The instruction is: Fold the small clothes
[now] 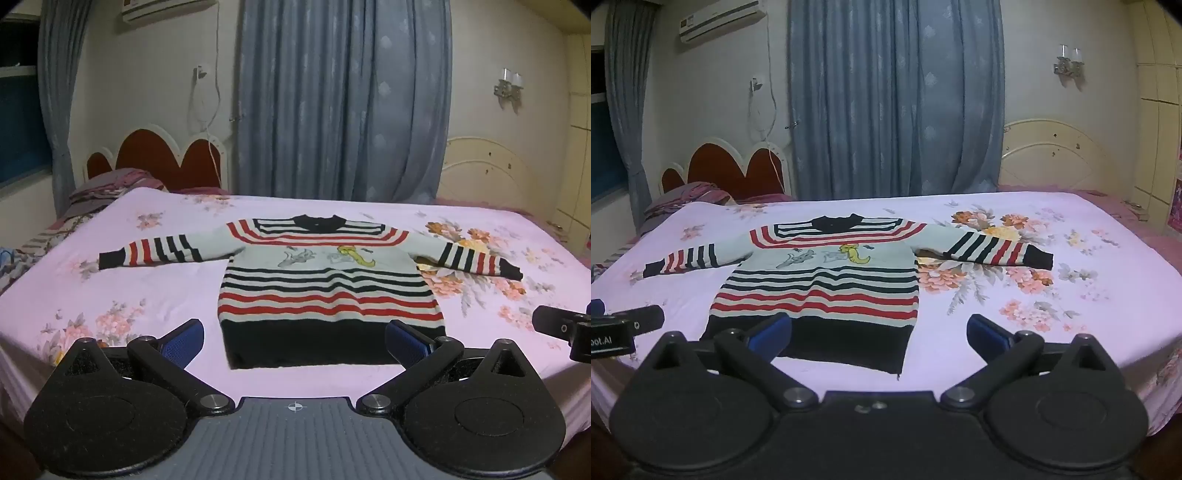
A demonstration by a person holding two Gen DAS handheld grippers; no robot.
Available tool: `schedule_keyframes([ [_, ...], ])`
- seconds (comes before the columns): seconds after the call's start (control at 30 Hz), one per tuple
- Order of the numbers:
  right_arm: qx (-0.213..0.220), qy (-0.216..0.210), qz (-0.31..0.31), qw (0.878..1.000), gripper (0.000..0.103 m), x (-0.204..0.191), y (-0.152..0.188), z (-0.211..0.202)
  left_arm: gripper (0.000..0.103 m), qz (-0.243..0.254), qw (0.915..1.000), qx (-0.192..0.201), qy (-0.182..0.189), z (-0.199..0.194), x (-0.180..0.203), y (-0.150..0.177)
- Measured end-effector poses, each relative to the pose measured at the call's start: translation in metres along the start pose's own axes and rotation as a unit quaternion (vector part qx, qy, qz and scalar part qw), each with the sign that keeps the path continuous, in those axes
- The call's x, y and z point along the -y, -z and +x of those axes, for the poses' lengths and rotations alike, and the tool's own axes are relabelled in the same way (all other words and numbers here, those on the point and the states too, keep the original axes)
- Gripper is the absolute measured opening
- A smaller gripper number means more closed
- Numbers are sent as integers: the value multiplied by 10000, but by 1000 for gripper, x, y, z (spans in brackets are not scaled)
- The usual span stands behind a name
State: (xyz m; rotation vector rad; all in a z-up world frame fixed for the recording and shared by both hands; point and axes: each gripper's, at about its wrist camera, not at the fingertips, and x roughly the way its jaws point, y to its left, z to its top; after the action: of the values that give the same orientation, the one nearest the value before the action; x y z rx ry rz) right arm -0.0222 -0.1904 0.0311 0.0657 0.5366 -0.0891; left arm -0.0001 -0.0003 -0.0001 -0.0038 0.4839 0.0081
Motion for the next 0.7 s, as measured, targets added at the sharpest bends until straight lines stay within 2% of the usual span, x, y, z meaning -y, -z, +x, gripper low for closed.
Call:
schedule_keyframes([
  [0.7, 24, -1, -7, 10000, 101, 1, 1, 2, 103, -61, 10000, -64, 44, -1, 4, 1],
])
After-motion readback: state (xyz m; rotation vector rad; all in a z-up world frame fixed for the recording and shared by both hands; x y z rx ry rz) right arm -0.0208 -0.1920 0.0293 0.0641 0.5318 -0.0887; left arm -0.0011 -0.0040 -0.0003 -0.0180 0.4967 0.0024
